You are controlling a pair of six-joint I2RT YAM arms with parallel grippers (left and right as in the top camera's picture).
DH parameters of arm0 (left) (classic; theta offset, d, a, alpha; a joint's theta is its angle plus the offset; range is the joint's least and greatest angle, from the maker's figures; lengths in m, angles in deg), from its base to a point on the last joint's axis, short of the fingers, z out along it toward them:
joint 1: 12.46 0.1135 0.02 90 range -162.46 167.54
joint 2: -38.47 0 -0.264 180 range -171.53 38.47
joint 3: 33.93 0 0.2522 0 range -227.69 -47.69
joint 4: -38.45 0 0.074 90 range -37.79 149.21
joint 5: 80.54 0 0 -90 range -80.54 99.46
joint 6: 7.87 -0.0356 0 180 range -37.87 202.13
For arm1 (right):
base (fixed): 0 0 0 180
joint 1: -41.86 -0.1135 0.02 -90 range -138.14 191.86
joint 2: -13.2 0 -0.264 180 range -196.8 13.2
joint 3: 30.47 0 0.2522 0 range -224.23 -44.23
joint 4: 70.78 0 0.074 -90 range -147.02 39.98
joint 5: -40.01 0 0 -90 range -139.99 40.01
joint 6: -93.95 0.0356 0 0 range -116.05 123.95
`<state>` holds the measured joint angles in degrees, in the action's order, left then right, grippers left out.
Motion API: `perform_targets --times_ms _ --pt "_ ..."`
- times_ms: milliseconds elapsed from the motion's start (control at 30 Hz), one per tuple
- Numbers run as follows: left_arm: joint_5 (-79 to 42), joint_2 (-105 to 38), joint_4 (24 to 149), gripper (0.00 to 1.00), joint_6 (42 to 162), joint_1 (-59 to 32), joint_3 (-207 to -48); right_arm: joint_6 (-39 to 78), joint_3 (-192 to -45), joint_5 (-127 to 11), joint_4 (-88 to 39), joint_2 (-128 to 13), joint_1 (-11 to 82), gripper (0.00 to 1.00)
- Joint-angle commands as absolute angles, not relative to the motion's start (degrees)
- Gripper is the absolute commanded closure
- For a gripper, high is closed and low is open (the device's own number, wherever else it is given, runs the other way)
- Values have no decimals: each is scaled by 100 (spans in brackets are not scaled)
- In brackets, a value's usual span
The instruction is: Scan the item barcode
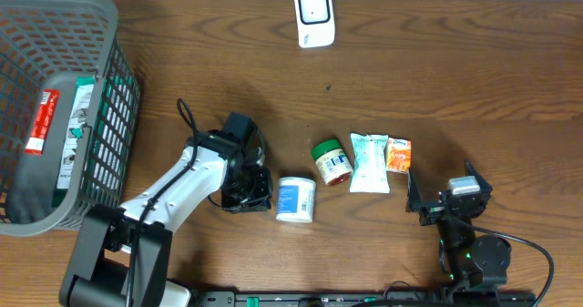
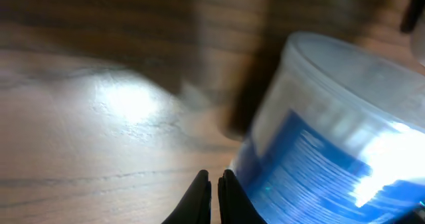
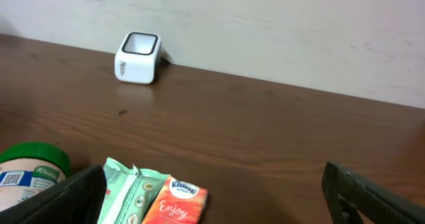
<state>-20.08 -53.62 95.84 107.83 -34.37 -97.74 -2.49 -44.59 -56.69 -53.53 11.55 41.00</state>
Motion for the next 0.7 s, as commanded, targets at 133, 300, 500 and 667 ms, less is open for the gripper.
perform_targets --times_ms 133,300,500,667 --pt "-843 -5390 9425 92 10767 -3445 -9741 -168 -4455 -5693 -5333 1162 4069 1" --pt "-644 -5390 9429 93 10767 -3445 -9741 -168 -4455 -5693 -5333 1162 4069 1" --pt "-646 -5390 9427 93 10767 -3445 -9741 -168 -4455 -5693 -5333 1162 4069 1" --pt "-648 -5390 9429 92 10767 -3445 -9741 -168 -4455 -5693 -5333 1162 4069 1"
